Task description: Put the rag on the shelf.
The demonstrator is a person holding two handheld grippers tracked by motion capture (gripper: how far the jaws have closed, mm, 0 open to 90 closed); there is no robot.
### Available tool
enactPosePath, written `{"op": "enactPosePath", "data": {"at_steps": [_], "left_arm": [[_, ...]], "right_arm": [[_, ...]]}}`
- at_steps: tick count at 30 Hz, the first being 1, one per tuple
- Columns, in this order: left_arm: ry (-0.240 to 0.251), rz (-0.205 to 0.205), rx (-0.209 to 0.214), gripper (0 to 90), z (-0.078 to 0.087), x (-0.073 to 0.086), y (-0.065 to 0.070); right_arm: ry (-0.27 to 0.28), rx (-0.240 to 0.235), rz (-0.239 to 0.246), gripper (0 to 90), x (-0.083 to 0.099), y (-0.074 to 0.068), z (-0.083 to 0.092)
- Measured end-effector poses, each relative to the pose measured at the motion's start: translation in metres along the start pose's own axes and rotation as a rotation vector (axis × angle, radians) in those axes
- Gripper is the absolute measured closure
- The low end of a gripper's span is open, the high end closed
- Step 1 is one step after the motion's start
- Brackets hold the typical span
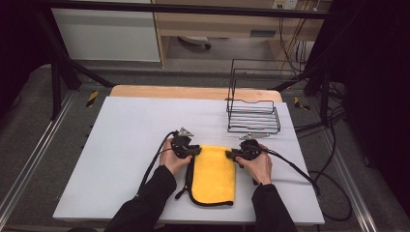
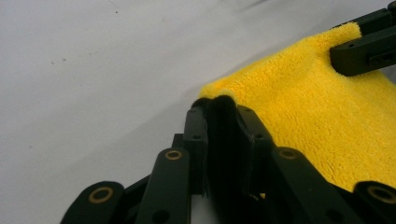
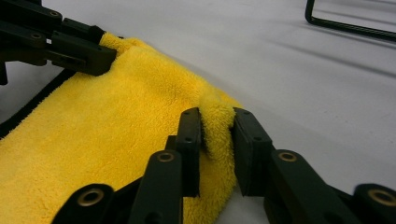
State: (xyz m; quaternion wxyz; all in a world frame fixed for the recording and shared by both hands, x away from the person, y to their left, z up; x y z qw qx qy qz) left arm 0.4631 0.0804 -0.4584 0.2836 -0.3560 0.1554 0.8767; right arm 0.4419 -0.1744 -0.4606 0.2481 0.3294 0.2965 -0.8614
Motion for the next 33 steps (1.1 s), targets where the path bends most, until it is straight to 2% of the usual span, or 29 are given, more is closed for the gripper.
{"op": "enactPosePath", "data": {"at_steps": [9, 16, 21, 23, 26, 28, 33], "left_arm": [[-0.014, 0.023, 0.006, 79.6, 0.001, -0.003, 0.000], [0.001, 0.033, 0.015, 80.9, 0.004, -0.003, -0.001], [0.045, 0.042, 0.033, 81.1, 0.015, -0.007, 0.000], [0.076, 0.041, 0.048, 81.2, 0.025, -0.009, 0.000], [0.099, 0.029, 0.038, 81.2, 0.031, -0.010, 0.001], [0.134, 0.028, 0.049, 81.2, 0.041, -0.011, 0.004], [0.170, 0.015, 0.050, 81.2, 0.053, -0.013, 0.009]], "right_arm": [[0.002, -0.001, -0.002, 81.3, -0.001, -0.002, 0.001], [0.036, -0.027, -0.019, 82.9, -0.004, -0.005, 0.008], [0.077, -0.061, -0.013, 83.3, -0.007, -0.010, 0.020], [0.089, -0.065, 0.000, 83.3, -0.008, -0.013, 0.025], [0.120, -0.079, 0.010, 83.3, -0.010, -0.018, 0.032], [0.138, -0.087, 0.005, 83.3, -0.011, -0.021, 0.037], [0.164, -0.091, 0.025, 83.4, -0.012, -0.028, 0.048]]}}
Point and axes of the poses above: each handheld gripper's, and its own axes: z roughly backward along the jaws, x roughly out of its underside, y roughly to its right, the point moved 1 cm from there along -z, roughly forward along the jaws, and after that the axes turned 9 degrees about -x, right-handed, at the moved point
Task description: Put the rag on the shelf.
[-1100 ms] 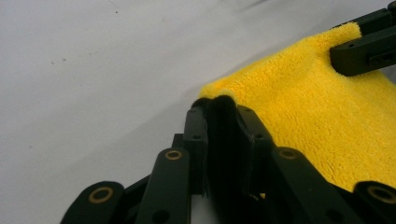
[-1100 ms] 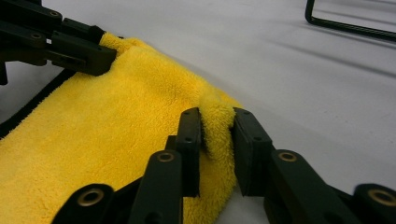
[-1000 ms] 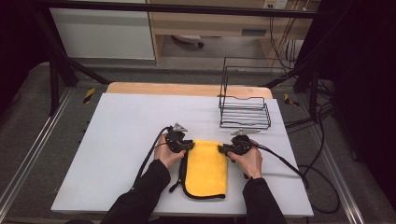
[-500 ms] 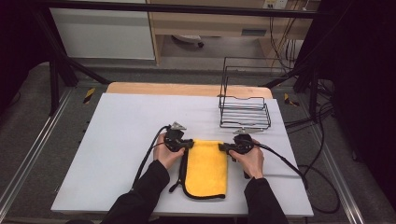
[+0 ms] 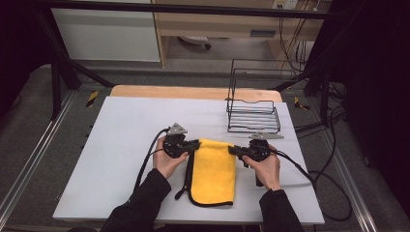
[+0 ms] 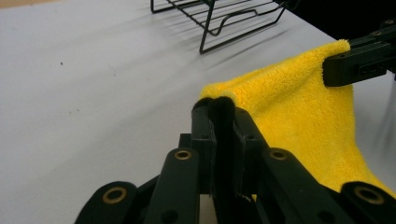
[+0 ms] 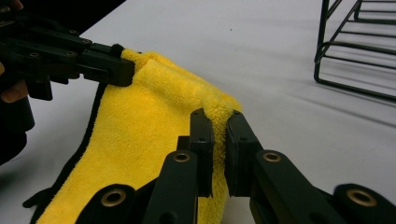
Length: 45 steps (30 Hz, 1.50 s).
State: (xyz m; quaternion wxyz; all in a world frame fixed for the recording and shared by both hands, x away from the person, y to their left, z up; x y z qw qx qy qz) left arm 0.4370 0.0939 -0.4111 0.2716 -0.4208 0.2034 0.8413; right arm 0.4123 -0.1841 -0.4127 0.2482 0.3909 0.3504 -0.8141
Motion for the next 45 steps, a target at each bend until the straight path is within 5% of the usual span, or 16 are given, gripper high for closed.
{"op": "enactPosePath", "data": {"at_steps": [22, 45], "left_arm": [[0.239, -0.046, -0.027, 81.4, 0.065, -0.040, 0.018], [0.441, -0.058, -0.063, 81.4, 0.083, -0.090, 0.035]], "right_arm": [[0.144, 0.010, 0.168, 83.4, -0.050, -0.049, 0.043], [0.314, 0.085, 0.277, 83.4, -0.093, -0.064, 0.076]]}}
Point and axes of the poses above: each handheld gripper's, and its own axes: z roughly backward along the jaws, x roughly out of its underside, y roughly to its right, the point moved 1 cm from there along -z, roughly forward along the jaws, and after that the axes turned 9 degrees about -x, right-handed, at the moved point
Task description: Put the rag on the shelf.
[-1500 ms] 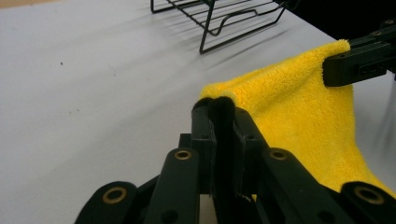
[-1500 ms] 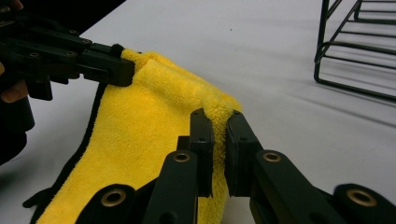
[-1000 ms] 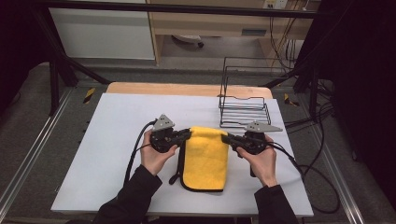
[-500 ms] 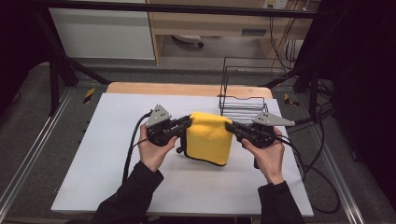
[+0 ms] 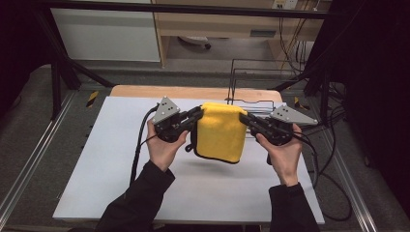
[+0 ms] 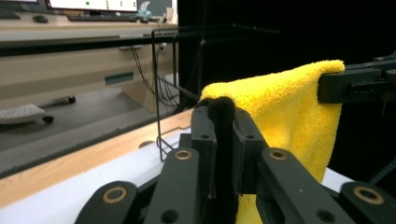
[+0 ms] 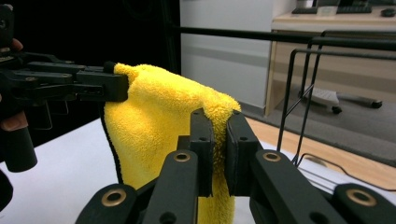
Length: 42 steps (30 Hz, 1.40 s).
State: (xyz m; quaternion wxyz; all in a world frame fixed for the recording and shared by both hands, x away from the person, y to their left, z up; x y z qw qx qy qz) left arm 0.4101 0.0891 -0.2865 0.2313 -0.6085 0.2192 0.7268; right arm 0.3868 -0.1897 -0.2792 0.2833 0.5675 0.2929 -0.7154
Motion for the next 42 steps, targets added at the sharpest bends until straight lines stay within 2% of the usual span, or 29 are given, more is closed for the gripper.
{"op": "enactPosePath", "data": {"at_steps": [10, 20, 24, 31, 42], "left_arm": [[0.054, 0.003, -0.002, 81.4, -0.009, -0.016, 0.002], [0.099, 0.002, -0.003, 81.4, -0.019, -0.043, 0.006], [0.119, 0.003, -0.004, 81.4, -0.023, -0.055, 0.008], [0.133, -0.004, -0.008, 81.3, -0.033, -0.070, 0.011], [0.175, 0.012, -0.005, 81.3, -0.049, -0.099, 0.015]], "right_arm": [[0.065, 0.032, 0.024, 83.5, -0.017, 0.004, 0.006], [0.109, 0.064, 0.051, 83.5, -0.036, 0.011, 0.012], [0.143, 0.089, 0.068, 83.5, -0.048, 0.014, 0.014], [0.172, 0.124, 0.087, 83.5, -0.061, 0.020, 0.016], [0.231, 0.158, 0.098, 83.5, -0.084, 0.029, 0.023]]}}
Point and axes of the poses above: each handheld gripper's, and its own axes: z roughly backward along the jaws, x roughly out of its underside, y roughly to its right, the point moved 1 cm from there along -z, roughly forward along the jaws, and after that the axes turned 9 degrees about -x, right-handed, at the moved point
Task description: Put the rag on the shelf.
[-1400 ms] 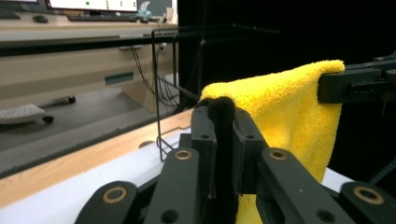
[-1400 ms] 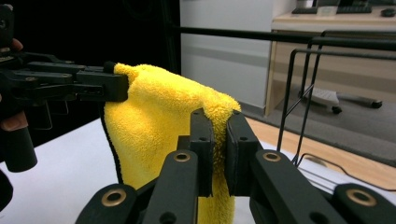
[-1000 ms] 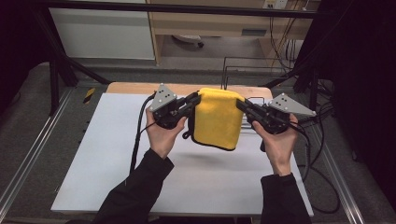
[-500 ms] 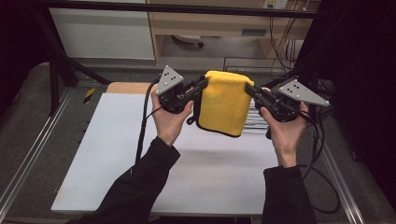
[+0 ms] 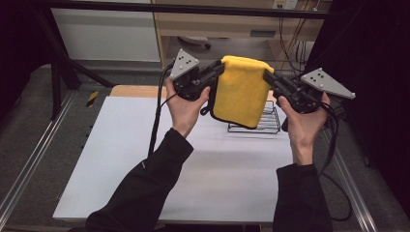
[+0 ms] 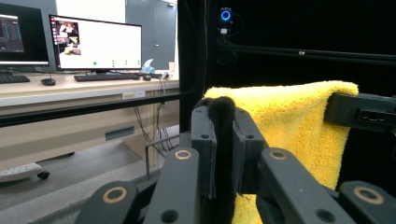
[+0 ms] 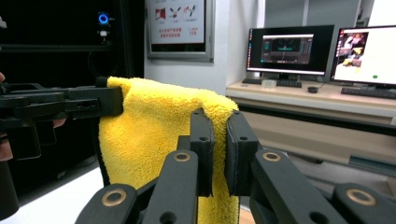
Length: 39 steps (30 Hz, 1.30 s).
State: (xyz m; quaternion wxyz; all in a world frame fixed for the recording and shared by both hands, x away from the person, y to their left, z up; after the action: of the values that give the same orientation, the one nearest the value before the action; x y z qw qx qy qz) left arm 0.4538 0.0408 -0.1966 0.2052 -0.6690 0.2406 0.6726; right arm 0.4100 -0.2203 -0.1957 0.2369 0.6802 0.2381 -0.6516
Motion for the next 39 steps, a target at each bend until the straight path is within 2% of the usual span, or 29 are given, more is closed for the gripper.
{"op": "enactPosePath", "data": {"at_steps": [6, 19, 28, 39], "left_arm": [[0.014, -0.019, -0.006, 81.3, -0.011, -0.019, 0.004], [0.044, 0.009, 0.000, 81.3, -0.032, -0.033, 0.009], [0.082, 0.000, -0.004, 81.3, -0.047, -0.042, 0.010], [0.112, -0.005, -0.004, 81.3, -0.065, -0.059, 0.014]], "right_arm": [[0.018, 0.017, 0.007, 83.5, -0.014, 0.008, -0.002], [0.045, 0.067, 0.028, 83.5, -0.034, 0.026, -0.007], [0.084, 0.083, 0.036, 83.6, -0.038, 0.036, -0.010], [0.126, 0.111, 0.052, 83.6, -0.056, 0.051, -0.013]]}}
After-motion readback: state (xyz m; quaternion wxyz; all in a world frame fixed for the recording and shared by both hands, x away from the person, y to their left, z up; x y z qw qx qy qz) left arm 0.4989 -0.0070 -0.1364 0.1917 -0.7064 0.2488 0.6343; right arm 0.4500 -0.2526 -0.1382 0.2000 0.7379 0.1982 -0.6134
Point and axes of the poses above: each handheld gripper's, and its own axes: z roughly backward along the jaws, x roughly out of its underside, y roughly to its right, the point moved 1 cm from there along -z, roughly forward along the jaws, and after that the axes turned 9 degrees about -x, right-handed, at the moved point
